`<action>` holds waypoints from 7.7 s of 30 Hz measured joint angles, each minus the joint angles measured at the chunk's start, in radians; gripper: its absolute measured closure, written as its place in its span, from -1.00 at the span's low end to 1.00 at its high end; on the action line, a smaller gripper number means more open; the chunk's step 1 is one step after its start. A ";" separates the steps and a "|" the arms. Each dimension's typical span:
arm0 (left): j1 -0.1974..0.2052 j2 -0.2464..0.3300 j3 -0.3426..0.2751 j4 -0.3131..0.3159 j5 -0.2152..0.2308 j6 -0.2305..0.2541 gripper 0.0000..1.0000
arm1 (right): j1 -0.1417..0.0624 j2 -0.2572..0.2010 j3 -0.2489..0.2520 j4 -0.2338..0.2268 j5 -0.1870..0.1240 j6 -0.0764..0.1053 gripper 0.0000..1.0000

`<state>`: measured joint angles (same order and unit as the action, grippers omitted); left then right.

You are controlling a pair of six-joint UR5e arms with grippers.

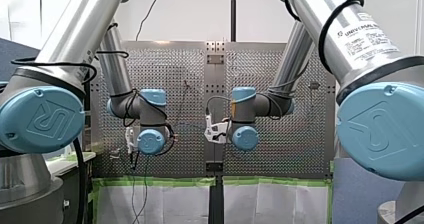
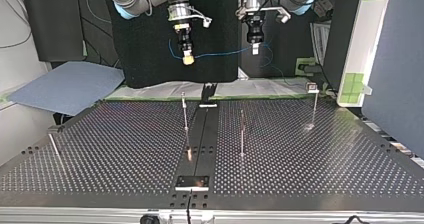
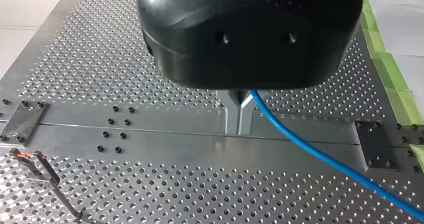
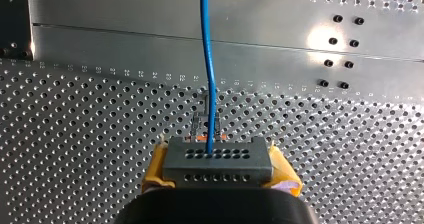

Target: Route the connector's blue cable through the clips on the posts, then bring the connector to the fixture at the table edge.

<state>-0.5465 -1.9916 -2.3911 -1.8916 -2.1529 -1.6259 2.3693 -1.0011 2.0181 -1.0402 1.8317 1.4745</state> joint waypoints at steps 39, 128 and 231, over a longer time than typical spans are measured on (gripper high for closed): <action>0.000 0.000 0.000 0.000 0.000 0.000 1.00 | 0.000 0.000 0.000 0.000 0.000 0.000 1.00; 0.017 -0.026 -0.025 -0.008 -0.005 0.000 1.00 | 0.011 0.061 0.010 0.056 0.028 -0.007 1.00; 0.218 0.200 0.339 -0.351 0.111 -0.002 1.00 | -0.202 -0.201 -0.268 0.355 -0.179 0.142 1.00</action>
<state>-0.3286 -1.7914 -2.0520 -2.2421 -2.0423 -1.6284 2.1676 -1.2019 1.7502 -0.6856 1.6531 1.6170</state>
